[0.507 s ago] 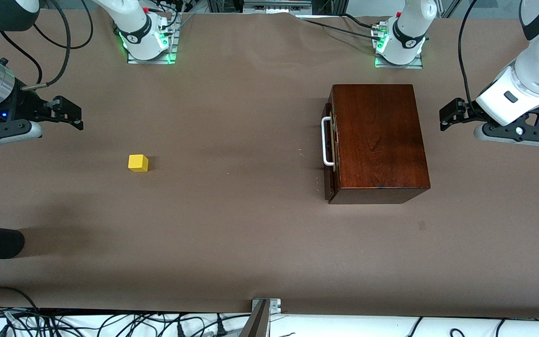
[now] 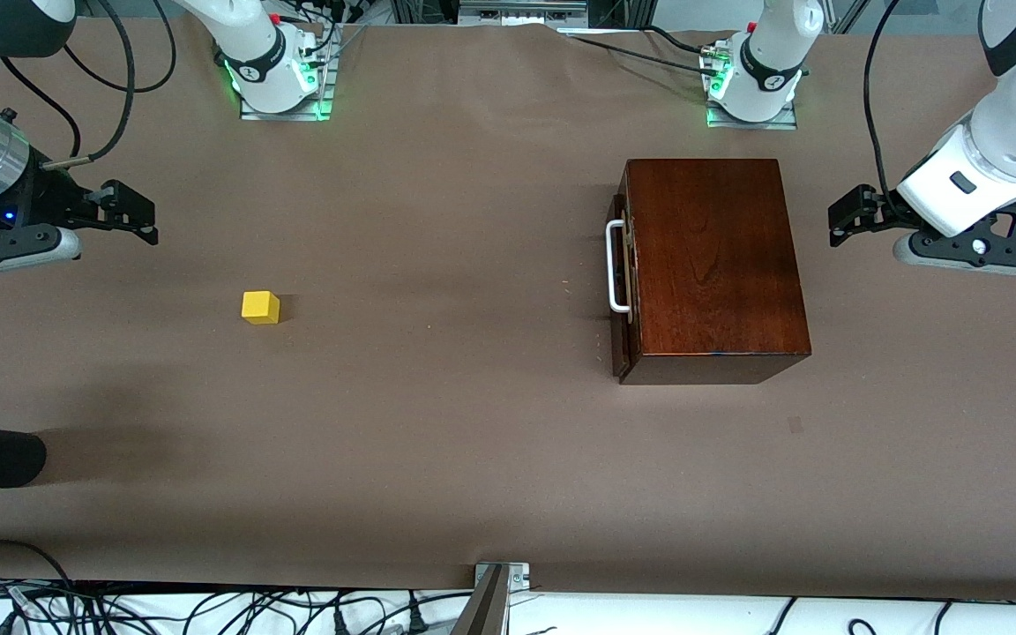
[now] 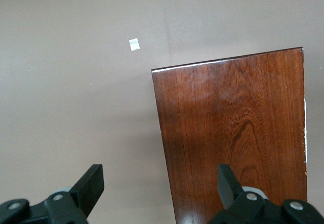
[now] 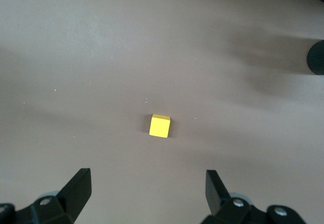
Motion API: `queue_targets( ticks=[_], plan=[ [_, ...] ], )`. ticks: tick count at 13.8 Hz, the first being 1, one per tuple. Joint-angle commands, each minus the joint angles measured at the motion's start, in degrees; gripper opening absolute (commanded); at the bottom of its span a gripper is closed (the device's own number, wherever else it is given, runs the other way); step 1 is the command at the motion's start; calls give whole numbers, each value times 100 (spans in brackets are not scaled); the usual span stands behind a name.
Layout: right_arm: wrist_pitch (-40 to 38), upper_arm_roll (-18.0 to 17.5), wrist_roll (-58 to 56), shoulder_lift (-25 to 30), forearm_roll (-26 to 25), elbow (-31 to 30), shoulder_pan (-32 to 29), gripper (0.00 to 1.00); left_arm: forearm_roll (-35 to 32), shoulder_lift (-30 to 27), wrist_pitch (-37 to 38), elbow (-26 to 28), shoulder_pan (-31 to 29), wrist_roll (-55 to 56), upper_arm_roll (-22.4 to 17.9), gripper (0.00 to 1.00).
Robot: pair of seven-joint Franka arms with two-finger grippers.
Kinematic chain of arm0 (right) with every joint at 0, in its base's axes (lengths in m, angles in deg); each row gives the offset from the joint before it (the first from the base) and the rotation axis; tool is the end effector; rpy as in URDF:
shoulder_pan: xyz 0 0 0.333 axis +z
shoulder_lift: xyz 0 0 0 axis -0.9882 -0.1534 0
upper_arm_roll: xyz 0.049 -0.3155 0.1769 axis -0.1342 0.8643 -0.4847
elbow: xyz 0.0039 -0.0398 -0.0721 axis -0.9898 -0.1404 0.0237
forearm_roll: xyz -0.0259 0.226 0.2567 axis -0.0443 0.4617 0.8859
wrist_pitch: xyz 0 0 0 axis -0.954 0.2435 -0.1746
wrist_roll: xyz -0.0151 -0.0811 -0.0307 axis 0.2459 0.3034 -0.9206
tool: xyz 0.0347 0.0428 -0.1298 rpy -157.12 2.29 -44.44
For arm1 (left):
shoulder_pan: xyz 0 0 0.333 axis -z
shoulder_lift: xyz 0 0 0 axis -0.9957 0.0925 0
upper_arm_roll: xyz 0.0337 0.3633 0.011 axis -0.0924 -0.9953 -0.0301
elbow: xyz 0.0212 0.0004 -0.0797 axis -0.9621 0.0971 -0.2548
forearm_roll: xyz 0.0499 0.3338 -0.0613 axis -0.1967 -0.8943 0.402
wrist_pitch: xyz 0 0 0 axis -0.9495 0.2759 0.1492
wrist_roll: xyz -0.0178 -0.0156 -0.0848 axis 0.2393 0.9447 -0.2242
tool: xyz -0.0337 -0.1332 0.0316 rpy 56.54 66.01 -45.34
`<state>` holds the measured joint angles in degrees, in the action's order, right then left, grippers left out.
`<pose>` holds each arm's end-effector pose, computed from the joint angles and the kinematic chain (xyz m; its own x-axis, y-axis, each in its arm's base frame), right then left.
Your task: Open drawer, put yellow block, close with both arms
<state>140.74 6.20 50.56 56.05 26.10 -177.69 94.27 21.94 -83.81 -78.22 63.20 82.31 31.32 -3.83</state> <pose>0.5366 0.0562 0.6079 0.9770 0.2131 0.0023 0.2131 -0.9770 -0.0065 0.5200 -0.0649 0.6023 0.9904 -0.1109 -0.0823 -0.1153 -0.9920 -0.0510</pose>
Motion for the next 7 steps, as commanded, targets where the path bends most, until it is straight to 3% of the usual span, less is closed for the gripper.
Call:
queue_targets(
  ticks=[1,7],
  plan=[
    [-30,-2,50,-59,-53,146,18,100,78,124,86,-254,10,-4,5,100],
    [-30,-11,51,-59,-53,146,27,100,87,142,86,-263,19,58,5,100]
  ],
)
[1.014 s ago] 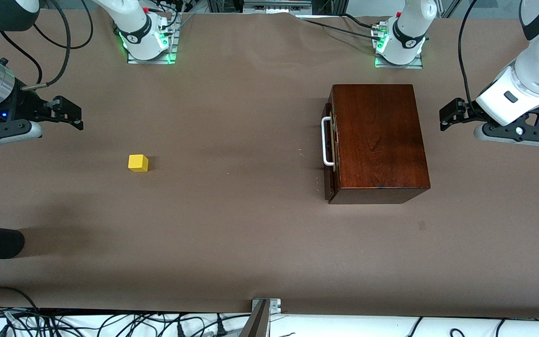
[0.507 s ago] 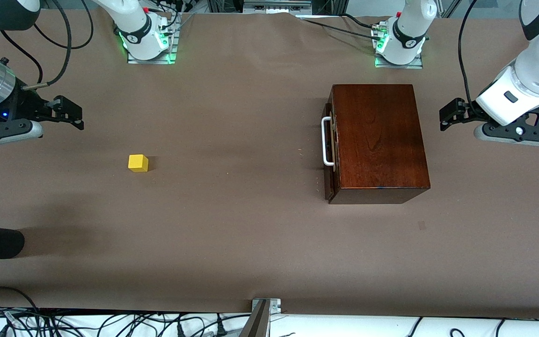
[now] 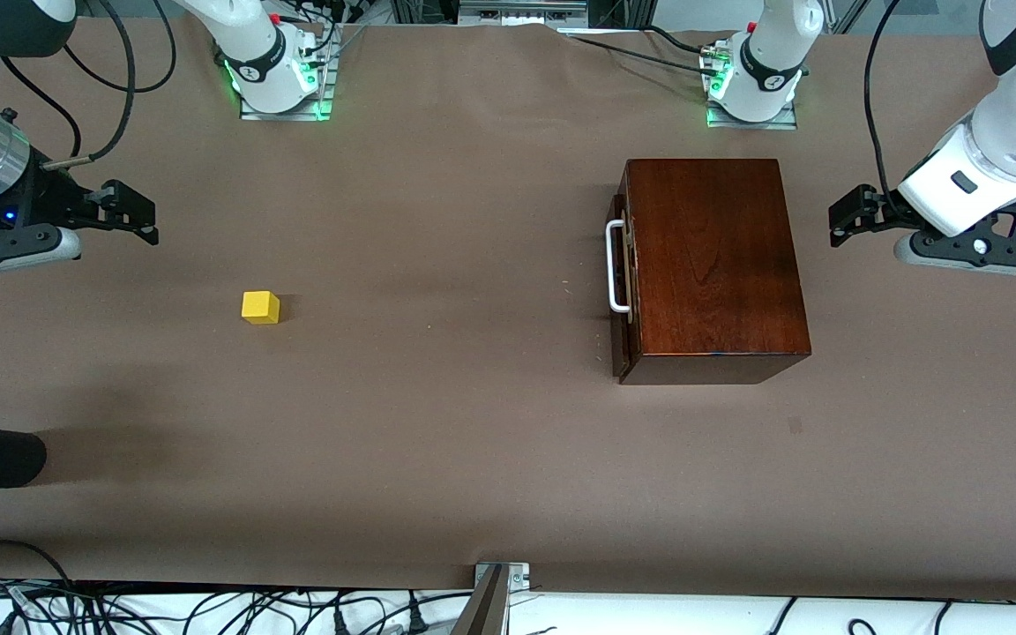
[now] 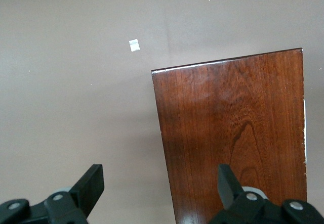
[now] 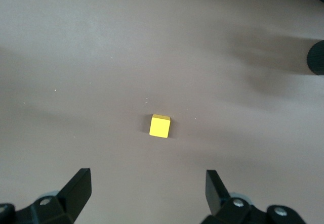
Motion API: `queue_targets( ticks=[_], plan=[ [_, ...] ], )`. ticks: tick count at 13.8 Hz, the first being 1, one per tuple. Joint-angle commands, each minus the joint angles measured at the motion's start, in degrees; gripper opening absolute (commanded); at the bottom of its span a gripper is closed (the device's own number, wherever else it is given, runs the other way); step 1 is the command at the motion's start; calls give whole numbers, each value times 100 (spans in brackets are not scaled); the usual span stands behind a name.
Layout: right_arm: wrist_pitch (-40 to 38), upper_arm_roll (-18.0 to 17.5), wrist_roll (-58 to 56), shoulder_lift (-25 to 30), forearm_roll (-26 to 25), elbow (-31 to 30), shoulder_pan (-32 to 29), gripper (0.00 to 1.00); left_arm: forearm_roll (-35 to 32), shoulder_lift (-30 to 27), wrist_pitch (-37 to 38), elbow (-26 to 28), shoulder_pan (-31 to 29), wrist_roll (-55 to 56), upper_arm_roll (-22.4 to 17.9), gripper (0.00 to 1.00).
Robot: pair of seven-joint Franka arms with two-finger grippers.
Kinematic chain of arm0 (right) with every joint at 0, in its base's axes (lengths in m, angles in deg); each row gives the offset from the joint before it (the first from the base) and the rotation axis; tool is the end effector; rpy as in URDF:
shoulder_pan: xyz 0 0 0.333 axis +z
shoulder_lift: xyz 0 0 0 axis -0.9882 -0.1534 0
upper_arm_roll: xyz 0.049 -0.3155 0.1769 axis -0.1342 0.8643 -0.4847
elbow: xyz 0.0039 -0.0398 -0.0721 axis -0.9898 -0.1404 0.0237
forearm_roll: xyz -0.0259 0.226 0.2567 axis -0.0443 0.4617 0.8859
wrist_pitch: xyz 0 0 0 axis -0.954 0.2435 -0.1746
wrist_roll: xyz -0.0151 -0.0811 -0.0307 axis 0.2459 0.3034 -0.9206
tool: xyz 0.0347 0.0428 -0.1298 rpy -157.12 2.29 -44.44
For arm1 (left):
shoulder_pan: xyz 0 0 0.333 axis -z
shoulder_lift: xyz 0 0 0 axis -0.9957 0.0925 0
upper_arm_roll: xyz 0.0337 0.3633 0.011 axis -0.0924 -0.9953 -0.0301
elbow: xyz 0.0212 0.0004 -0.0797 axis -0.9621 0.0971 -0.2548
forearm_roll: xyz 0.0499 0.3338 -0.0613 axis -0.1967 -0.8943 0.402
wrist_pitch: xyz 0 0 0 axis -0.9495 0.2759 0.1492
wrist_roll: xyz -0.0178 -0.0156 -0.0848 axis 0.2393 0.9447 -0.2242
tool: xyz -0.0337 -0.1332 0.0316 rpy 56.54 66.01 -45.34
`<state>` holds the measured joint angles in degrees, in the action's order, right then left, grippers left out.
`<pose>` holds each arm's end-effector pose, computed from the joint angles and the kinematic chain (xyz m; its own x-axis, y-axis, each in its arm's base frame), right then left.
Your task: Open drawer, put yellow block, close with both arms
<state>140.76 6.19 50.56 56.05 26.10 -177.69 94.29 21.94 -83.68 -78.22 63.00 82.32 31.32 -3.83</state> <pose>0.5366 0.0565 0.6079 0.9769 0.2136 0.0027 0.2136 -0.9769 -0.0065 0.5209 -0.0650 0.6026 0.9905 -0.1110 -0.0811 -0.1153 -0.9920 -0.0505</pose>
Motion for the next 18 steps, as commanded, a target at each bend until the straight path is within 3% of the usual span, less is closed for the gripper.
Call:
queue_targets(
  ticks=[1,3,9,12,14,16,18],
  plan=[
    [-33,-10,50,-58,-53,146,24,100,87,130,95,-242,18,58,5,100],
    [-42,-10,59,-58,-45,146,24,100,96,121,156,-242,35,75,31,100],
    [-33,-124,59,-41,-71,146,94,100,96,340,1263,-154,35,84,812,100],
    [-33,-115,59,-41,-71,146,85,100,61,752,1142,-163,44,372,1400,100],
    [-33,-115,59,-41,-71,146,85,100,26,1042,773,-146,149,1230,1735,100],
    [-33,-115,59,-41,-80,146,85,100,-79,1367,404,-146,621,2232,1754,100],
    [-33,-115,59,-41,-80,146,85,100,-622,1736,88,-102,1052,2929,1763,100]
  ],
)
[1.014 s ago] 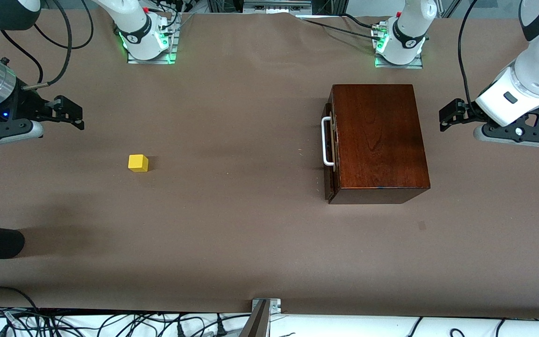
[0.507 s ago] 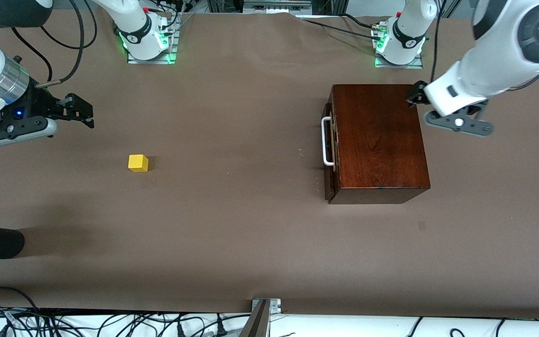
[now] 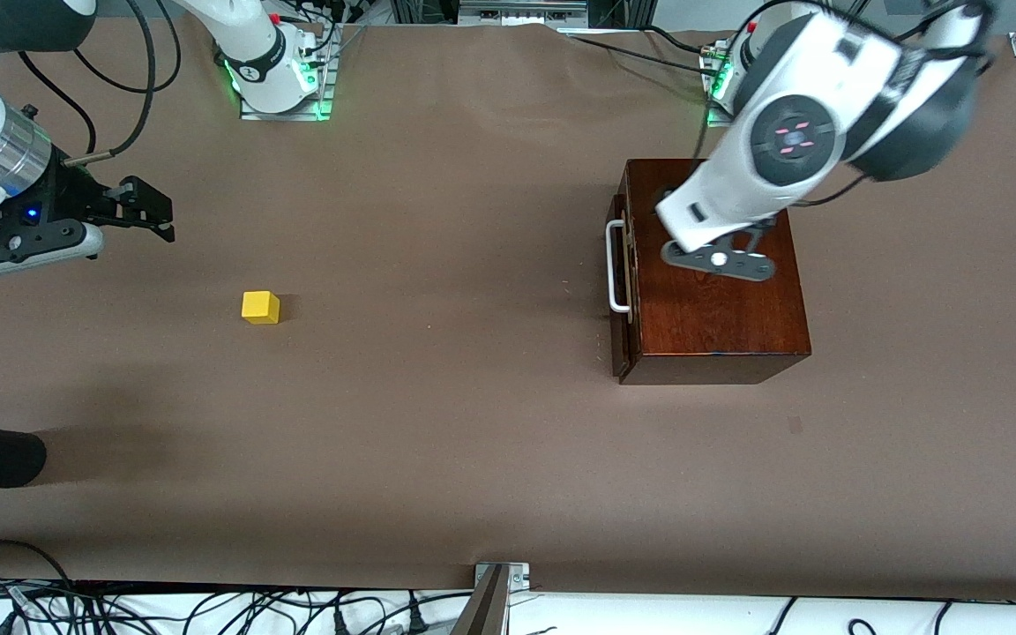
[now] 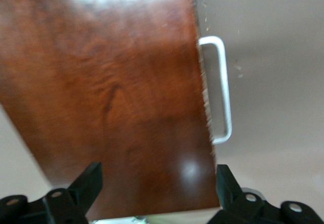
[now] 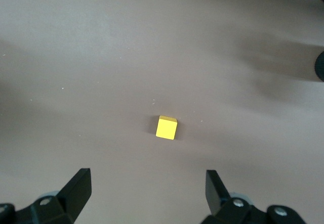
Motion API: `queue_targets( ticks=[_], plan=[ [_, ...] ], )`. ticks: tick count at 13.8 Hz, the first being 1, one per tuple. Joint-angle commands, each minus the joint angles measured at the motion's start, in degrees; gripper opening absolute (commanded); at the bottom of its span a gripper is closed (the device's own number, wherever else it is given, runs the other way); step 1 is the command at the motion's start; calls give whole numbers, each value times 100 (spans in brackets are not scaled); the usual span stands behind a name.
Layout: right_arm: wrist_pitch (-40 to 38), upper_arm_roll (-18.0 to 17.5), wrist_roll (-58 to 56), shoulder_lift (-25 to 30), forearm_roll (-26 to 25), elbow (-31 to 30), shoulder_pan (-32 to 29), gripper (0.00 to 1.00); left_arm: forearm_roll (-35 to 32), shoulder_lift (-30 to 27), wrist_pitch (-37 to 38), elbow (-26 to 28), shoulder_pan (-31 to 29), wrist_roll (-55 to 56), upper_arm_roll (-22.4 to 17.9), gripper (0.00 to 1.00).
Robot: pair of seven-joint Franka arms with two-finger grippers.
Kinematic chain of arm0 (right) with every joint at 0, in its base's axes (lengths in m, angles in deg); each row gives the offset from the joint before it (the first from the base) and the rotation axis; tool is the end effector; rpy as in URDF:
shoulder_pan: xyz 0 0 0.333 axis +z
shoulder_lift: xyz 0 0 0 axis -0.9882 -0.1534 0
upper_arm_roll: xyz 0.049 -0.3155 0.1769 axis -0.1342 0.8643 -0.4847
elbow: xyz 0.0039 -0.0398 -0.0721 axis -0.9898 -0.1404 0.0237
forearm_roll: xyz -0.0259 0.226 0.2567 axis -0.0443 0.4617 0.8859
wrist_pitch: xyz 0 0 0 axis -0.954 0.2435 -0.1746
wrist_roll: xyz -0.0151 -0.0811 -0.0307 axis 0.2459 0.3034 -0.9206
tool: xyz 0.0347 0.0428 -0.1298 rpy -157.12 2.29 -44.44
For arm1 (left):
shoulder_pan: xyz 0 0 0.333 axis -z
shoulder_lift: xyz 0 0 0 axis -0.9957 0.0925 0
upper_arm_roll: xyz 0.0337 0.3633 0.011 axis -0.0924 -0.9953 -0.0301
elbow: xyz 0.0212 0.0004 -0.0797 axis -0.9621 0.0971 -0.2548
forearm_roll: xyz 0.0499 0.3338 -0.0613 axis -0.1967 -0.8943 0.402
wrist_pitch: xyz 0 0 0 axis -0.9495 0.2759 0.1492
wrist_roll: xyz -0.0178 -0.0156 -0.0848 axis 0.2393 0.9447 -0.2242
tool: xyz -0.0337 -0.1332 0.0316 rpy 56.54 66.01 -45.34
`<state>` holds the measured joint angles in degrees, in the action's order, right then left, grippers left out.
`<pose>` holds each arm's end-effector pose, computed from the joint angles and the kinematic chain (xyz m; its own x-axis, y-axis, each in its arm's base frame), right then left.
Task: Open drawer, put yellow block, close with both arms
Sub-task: 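Move the left gripper over the box to the white drawer handle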
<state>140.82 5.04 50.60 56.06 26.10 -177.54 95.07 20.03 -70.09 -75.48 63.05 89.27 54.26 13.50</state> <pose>0.5349 0.0741 0.6091 0.9693 0.2456 0.0065 0.2457 -0.9693 -0.0078 0.4967 -0.2626 0.4858 0.9395 -0.1269 -0.3183 -0.1625 -0.9828 -0.0876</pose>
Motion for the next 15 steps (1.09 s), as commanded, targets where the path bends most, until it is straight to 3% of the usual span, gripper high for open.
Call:
queue_targets(
  ticks=[1,6,15],
  plan=[
    [-47,0,55,-41,-80,132,8,100,-599,544,-396,-89,525,924,29,100],
    [-38,8,55,-41,-80,123,8,100,-1179,1152,-970,-89,1185,2183,12,100],
    [-38,35,46,-50,-80,123,-1,100,-1410,1232,-1777,508,1203,2448,3,100]
  ],
)
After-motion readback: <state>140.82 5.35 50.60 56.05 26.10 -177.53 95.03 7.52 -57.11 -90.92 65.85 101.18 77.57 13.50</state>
